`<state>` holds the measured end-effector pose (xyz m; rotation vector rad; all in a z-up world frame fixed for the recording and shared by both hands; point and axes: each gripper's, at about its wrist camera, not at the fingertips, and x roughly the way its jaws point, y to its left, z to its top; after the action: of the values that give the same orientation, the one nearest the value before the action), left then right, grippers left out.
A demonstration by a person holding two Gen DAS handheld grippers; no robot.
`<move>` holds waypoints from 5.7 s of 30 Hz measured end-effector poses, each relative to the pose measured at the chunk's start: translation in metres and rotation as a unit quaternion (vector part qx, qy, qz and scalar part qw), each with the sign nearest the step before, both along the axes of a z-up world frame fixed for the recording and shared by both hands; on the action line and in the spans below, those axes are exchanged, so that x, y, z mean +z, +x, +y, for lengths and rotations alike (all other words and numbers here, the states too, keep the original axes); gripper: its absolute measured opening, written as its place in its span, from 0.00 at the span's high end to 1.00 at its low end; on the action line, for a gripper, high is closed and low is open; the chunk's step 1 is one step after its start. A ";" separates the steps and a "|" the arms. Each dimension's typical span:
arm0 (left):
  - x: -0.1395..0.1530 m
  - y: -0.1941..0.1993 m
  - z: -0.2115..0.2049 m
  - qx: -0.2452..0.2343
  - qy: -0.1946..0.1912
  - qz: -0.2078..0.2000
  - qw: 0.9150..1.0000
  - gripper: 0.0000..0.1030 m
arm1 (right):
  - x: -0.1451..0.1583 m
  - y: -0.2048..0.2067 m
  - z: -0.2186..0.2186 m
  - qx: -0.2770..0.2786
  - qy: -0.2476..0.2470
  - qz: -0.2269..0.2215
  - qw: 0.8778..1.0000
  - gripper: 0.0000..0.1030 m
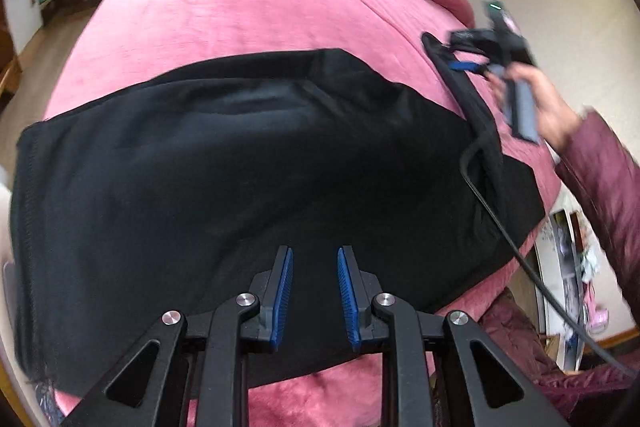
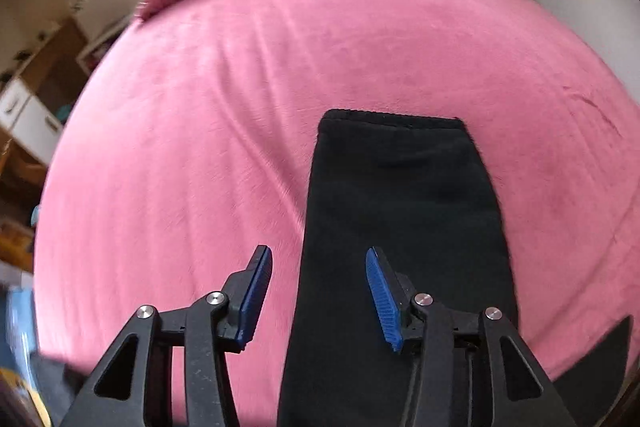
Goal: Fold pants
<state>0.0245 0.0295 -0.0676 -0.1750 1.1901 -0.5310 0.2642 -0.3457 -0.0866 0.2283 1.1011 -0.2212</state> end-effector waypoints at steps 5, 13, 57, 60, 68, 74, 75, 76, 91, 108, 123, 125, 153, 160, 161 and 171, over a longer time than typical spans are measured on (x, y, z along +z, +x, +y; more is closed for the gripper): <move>-0.011 0.008 -0.013 -0.018 0.008 0.010 1.000 0.77 | -0.023 0.038 -0.006 -0.025 -0.025 0.027 0.999 0.48; -0.011 0.006 -0.019 -0.022 0.006 0.015 1.000 0.77 | -0.008 0.034 -0.018 -0.003 -0.033 0.011 0.999 0.94; -0.016 -0.045 -0.178 -0.266 0.049 -0.032 0.962 0.68 | -0.022 -0.384 -0.276 -0.349 0.215 -0.168 0.896 0.84; -0.014 -0.045 -0.173 -0.261 0.050 -0.036 0.963 0.68 | -0.013 -0.380 -0.280 -0.354 0.200 -0.165 0.899 0.90; -0.013 -0.033 -0.140 -0.224 0.031 -0.027 0.974 0.68 | -0.007 -0.407 -0.288 -0.349 0.164 -0.135 0.913 0.92; -0.012 -0.032 -0.123 -0.226 0.060 -0.056 0.971 0.66 | -0.007 -0.416 -0.289 -0.355 0.185 -0.137 0.906 0.89; -0.012 -0.032 -0.119 -0.226 0.058 -0.058 0.971 0.66 | -0.001 -0.416 -0.279 -0.341 0.186 -0.141 0.911 0.89; -0.013 -0.032 -0.117 -0.229 0.057 -0.060 0.970 0.66 | 0.002 -0.416 -0.271 -0.328 0.189 -0.144 0.915 0.89; -0.019 -0.048 -0.118 -0.267 0.064 -0.093 0.957 0.65 | -0.048 -0.366 -0.103 -0.155 0.346 -0.075 0.922 0.56; -0.021 -0.026 -0.096 -0.228 0.021 -0.084 0.970 1.00 | -0.034 -0.332 -0.065 -0.110 0.305 -0.084 0.942 0.93; -0.003 -0.026 -0.052 -0.180 0.009 -0.081 0.980 0.92 | -0.049 -0.343 -0.051 -0.103 0.266 -0.036 0.958 0.93; -0.001 -0.022 -0.037 -0.151 0.008 -0.076 0.986 0.85 | -0.044 -0.343 -0.051 -0.094 0.270 -0.035 0.958 0.89; -0.031 -0.036 -0.007 -0.151 0.072 -0.090 0.982 0.85 | -0.031 -0.271 0.228 0.406 0.002 0.017 0.914 0.92; -0.016 -0.045 0.008 -0.165 0.041 -0.090 0.981 0.93 | -0.011 -0.275 0.217 0.408 0.052 0.002 0.912 0.93; -0.015 -0.046 0.010 -0.166 0.037 -0.088 0.981 0.95 | -0.010 -0.278 0.216 0.412 0.056 0.001 0.910 0.93; -0.007 -0.038 0.038 -0.123 -0.018 -0.056 0.991 0.88 | -0.024 -0.275 0.203 0.406 0.083 0.033 0.909 0.72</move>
<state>-0.0134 0.0677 -0.0747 -0.0275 1.0995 -0.7687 -0.0106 -0.1428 -0.1103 -0.1012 1.1969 0.6174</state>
